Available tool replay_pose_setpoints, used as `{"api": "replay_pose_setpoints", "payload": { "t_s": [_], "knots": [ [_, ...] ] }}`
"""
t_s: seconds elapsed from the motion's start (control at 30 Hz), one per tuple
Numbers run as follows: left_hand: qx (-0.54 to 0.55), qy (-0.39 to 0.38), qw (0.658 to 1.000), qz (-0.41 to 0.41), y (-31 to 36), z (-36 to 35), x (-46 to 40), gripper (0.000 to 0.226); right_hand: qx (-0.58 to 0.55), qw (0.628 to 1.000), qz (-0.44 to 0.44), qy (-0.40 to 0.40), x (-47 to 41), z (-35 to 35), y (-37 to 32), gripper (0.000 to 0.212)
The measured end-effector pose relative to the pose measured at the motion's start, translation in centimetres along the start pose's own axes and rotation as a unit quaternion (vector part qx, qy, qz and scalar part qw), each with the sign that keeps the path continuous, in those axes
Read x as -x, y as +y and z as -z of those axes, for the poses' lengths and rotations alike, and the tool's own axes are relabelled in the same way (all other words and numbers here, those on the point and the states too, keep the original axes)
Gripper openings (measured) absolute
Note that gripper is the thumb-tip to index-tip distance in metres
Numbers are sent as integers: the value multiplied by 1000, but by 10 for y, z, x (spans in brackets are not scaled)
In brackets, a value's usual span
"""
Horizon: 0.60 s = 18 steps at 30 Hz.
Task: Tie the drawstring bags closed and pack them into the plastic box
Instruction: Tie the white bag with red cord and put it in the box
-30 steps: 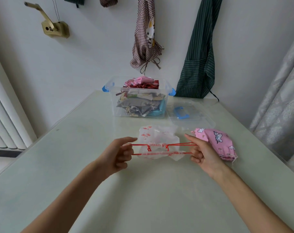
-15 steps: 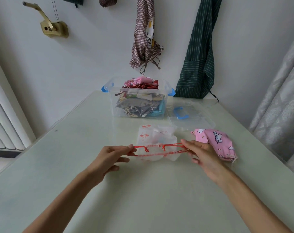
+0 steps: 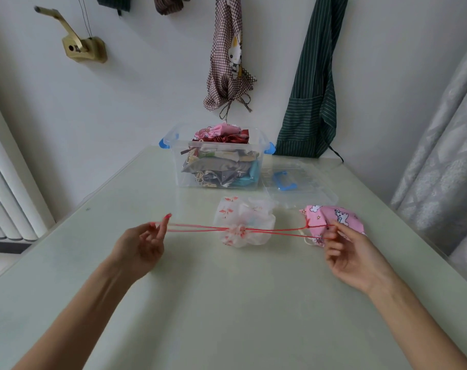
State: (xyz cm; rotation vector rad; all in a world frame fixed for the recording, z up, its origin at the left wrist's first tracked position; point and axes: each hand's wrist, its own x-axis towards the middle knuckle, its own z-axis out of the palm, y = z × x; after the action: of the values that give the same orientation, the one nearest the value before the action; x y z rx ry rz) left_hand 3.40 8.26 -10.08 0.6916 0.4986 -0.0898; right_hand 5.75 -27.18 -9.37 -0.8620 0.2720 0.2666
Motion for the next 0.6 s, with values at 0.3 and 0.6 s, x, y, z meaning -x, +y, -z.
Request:
{"api": "replay_pose_setpoints", "payload": {
  "t_s": [0.3,0.6],
  "knots": [
    [-1,64,998,-27,-1,-3,-3,30,45,990,44,125,-9,-1,-9,35],
    [-819,180,461,-292,-2,-25,24,51,675,673,271,133,9,-26,2,25]
  ]
}}
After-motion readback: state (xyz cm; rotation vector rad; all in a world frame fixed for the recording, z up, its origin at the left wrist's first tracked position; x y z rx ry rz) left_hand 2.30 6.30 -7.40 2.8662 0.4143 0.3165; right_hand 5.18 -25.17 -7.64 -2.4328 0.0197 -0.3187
